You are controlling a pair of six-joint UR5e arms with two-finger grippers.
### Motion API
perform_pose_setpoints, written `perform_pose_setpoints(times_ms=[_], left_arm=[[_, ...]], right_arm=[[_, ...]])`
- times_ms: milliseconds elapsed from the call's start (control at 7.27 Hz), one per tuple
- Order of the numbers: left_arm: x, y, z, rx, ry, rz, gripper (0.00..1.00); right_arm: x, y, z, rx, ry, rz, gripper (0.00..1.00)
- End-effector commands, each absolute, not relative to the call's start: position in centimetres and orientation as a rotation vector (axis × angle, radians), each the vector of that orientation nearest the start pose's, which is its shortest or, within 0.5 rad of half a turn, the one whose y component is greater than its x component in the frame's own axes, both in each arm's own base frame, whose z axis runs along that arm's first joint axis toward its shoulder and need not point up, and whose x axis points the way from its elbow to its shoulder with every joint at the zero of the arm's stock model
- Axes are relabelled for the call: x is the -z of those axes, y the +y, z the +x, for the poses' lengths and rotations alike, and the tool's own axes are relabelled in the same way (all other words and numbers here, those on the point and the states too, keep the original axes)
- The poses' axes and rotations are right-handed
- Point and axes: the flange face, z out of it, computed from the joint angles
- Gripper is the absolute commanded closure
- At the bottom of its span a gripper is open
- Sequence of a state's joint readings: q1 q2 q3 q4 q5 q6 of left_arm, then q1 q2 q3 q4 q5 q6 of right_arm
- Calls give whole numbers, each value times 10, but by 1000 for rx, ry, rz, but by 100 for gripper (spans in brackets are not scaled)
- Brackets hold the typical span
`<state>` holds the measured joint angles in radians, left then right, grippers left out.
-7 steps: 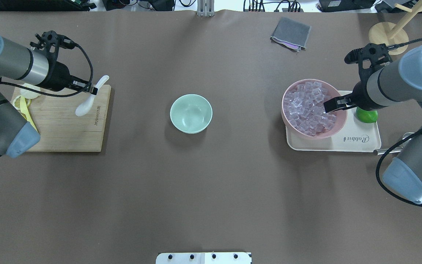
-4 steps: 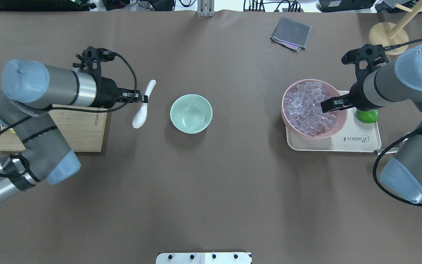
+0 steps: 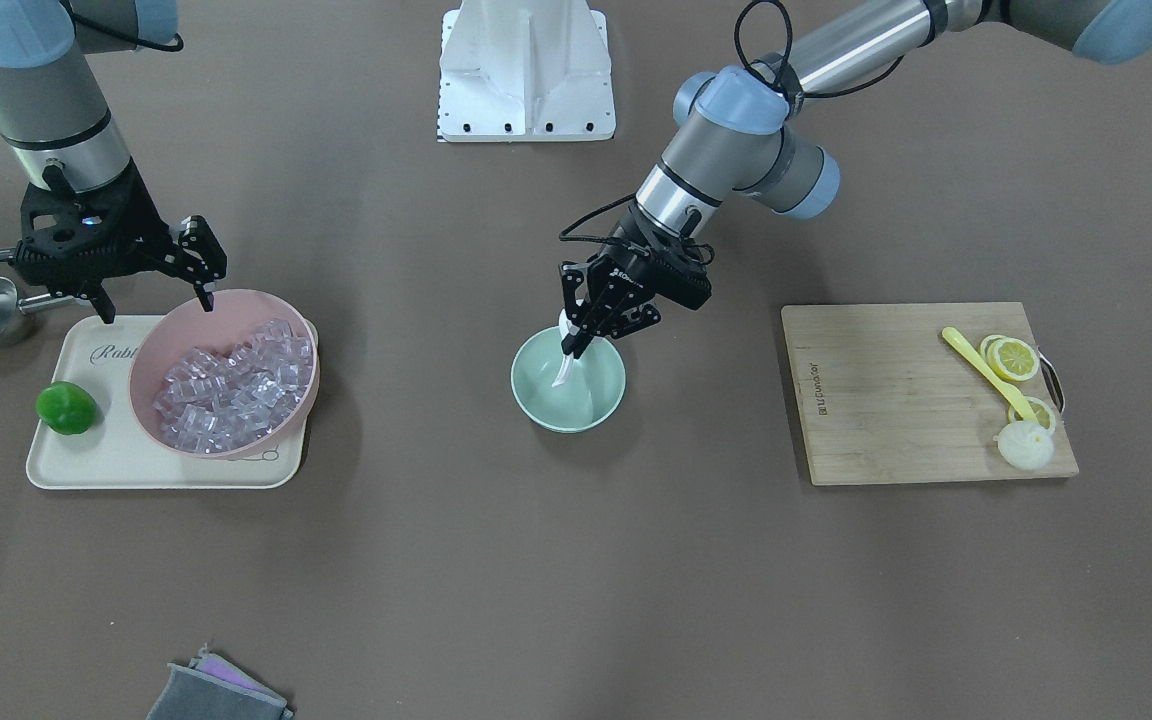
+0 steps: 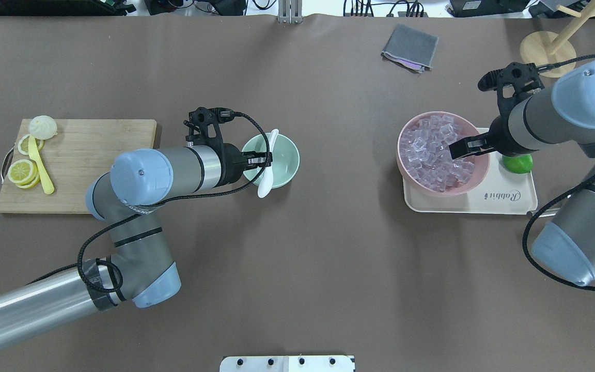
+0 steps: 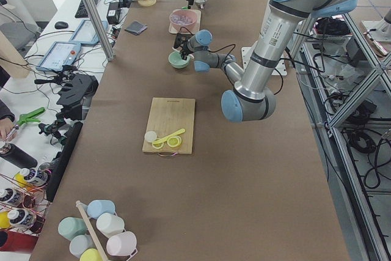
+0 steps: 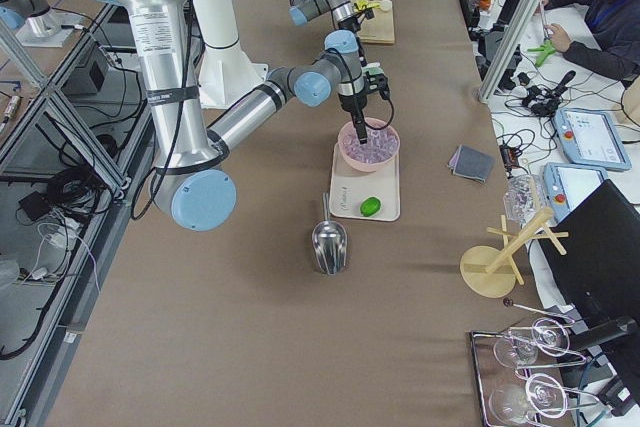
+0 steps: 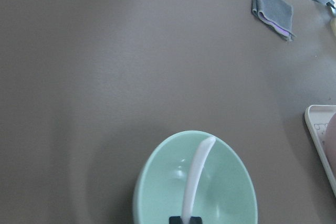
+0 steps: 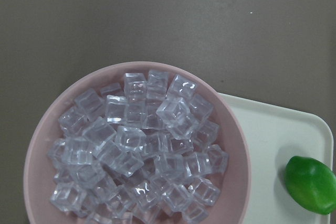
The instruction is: Put spoon and ice into bowl
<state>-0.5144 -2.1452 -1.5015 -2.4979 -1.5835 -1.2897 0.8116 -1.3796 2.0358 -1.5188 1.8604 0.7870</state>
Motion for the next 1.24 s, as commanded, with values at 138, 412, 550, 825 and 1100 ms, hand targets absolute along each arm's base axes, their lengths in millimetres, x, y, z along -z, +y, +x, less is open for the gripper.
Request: perform_pose_setpoints(times_ms=[138,412,550,825,1100], left_arm=[[-223,-495,534,230,1289,570,100],[-232,-508,552,235,1248,557,100],[-244,-509,556,236,1230,547,100],[-246,-505,559,225,1231,539,14],[-234,-501,552,198,1262,522,2]], right_arm=[[-345,-456,-290,79,-693,312,0],[-345,-456,-290,79,-693,313,0],[-346,-455,-292,81,-693,309,0],[-337,-458,-300,59,-712,304,0],[-329,-458,-311,-11,-733,279,1]])
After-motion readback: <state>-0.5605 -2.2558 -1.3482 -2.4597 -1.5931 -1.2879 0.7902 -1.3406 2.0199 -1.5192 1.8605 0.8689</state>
